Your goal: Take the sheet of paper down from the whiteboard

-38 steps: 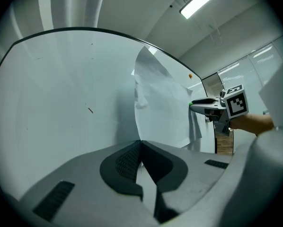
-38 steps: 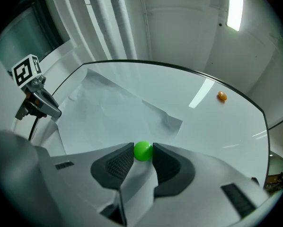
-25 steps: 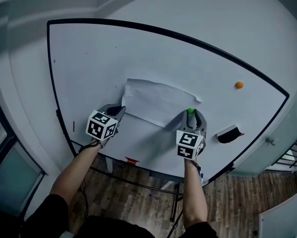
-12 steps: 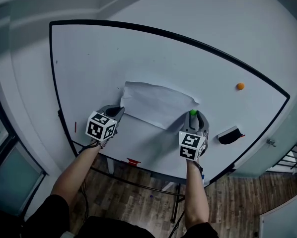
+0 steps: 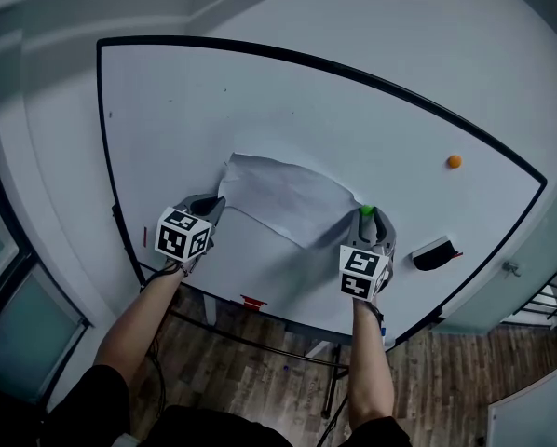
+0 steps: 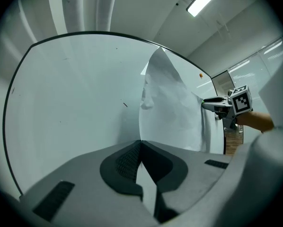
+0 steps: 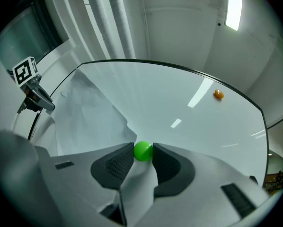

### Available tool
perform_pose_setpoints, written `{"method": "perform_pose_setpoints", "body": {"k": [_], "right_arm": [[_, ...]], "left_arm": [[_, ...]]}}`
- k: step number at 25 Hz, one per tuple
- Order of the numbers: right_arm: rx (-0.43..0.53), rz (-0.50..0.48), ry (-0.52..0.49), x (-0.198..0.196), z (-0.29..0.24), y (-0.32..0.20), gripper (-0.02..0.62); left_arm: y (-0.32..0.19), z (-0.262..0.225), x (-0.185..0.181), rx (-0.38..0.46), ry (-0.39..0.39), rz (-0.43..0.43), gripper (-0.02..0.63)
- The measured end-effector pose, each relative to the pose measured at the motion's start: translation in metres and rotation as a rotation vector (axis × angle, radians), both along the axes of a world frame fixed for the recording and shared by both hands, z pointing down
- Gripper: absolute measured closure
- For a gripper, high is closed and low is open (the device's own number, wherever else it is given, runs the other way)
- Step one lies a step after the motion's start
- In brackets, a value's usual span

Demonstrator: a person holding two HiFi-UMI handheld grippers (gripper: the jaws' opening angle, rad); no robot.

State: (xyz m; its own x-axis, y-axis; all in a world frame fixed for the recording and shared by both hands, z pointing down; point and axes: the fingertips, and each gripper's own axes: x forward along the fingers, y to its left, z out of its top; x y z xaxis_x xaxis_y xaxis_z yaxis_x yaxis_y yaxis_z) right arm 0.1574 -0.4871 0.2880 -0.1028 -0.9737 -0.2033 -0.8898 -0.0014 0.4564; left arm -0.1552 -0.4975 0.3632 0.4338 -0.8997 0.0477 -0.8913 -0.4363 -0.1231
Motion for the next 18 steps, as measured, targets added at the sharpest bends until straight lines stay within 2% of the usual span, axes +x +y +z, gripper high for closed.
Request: {"method": "perform_pose_setpoints", "body": {"k": [11,15,18], "right_arm": [[-0.003,-0.004,0.004,-0.001,0.0,0.0,0.465],[-0.001,-0.002,0.006,0.0,0.0,0.0,0.465],[0.0,-0.002,0.012,0.001,-0.001,0.0,0.465]], "left_arm": [[0.0,-0.007,-0.03,0.022,0.036,-0.073,0.584],[0.005,-0.011,-0.03,0.043,0.049,-0.064,0.584],[0.011,-0.016,-0.02,0.077,0.06,-0.026,0.584]]}}
